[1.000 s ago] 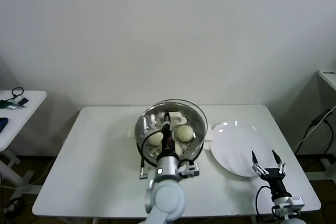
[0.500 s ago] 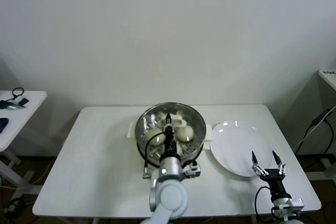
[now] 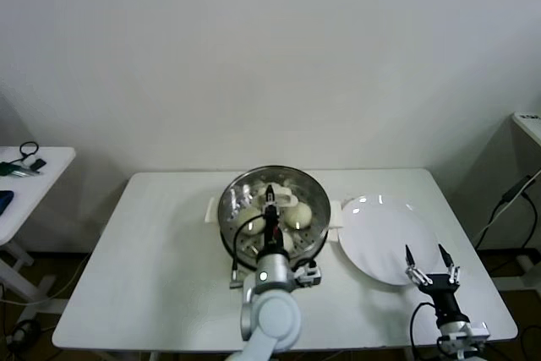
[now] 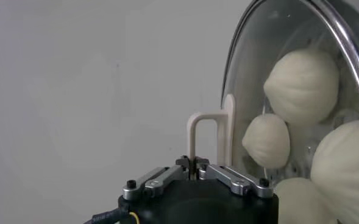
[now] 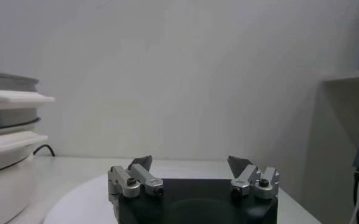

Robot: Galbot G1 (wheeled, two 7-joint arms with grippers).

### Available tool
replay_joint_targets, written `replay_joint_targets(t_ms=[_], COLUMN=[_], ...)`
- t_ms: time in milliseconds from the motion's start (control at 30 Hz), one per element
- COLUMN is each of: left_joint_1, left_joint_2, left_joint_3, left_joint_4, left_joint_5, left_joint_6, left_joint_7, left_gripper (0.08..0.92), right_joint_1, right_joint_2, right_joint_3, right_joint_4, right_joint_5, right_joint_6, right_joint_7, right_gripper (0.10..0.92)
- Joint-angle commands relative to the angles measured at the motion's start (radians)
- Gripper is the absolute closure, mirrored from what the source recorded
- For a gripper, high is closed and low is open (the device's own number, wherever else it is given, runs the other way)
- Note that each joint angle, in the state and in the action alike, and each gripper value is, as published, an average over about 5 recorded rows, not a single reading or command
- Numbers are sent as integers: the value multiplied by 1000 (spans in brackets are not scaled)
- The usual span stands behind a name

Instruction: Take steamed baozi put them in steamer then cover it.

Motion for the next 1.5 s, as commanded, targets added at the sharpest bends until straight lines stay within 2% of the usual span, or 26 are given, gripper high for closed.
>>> replay_joint_targets(t_ms=[33,267,433,700,833,1067,1233,1367,1500], left_joint_1=[3,3,18,81,132,276,390,412,409], left_joint_2=[-36,-26,-8,70,135,219,248,237,265], left_joint_3=[1,7,17,34,30,-95,-277,-474,-608], left_joint_4=[11,-5,-49,-222,-328,-423,-447,-447,-434], left_joint_5=[7,-34,-65,-139,-304,-763,-1081,-1338,-1548], left_joint_6=[-2,3,-1,-4,-39,-238,-456,-561,-610], left_joint_7=[0,2,16,23,-46,-236,-356,-372,-351], left_gripper=[844,667,520,286,198,177,177,177,177], right_joint_1=[-2,-6,-14,-31,-33,-32,-22,-15,-7], right_joint_2=[0,-6,-15,-46,-40,-31,-25,-26,-29], right_joint_3=[0,0,-5,-28,-34,-30,-35,-42,-49], right_joint_4=[5,16,32,54,61,64,62,59,46], right_joint_5=[-1,-1,42,30,11,2,1,-4,-12], right_joint_6=[-1,-44,-62,-47,-37,-24,-20,-26,-27], right_joint_7=[-2,-1,54,76,77,83,88,89,88], right_gripper=[203,203,203,203,203,203,203,203,203])
